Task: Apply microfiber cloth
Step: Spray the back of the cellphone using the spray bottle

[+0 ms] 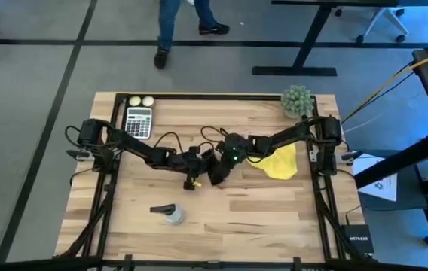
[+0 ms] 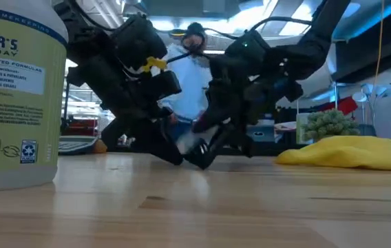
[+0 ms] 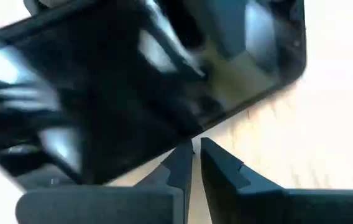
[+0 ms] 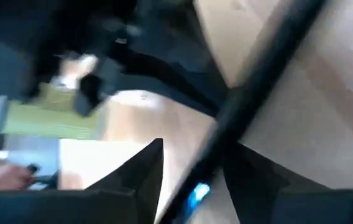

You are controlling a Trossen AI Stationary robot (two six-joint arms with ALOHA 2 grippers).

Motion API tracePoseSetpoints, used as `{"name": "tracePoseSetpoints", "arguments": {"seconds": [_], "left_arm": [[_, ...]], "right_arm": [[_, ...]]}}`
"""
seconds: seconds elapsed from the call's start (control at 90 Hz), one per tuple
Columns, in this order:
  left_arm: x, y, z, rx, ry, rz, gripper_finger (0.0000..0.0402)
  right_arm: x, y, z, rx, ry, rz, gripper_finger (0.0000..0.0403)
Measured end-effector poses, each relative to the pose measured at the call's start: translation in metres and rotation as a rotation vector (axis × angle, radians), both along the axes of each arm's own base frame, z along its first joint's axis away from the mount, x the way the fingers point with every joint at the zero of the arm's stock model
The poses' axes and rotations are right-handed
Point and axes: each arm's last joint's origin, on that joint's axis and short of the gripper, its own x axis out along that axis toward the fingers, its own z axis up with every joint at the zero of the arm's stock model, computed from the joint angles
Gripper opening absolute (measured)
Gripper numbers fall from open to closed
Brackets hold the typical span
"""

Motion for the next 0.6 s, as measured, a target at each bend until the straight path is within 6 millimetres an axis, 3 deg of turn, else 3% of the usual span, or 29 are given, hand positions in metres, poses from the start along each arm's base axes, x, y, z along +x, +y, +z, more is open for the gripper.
{"name": "tracePoseSetpoints", "arguments": {"seconds": [0.211,0.367,0.6], "left_arm": [[0.000,0.000,0.001,0.003,0.001,-0.003,0.0015],[-0.002,-0.002,0.006,0.027,0.003,0.009,0.0015],[-0.010,0.000,0.030,0.042,-0.018,0.044,0.0015]], "right_arm": [[0.001,0.003,0.008,-0.083,-0.057,0.048,0.0017],[-0.007,0.002,0.023,-0.161,-0.009,0.077,0.0018],[-0.015,0.000,0.066,-0.520,0.231,0.201,0.0009]]}}
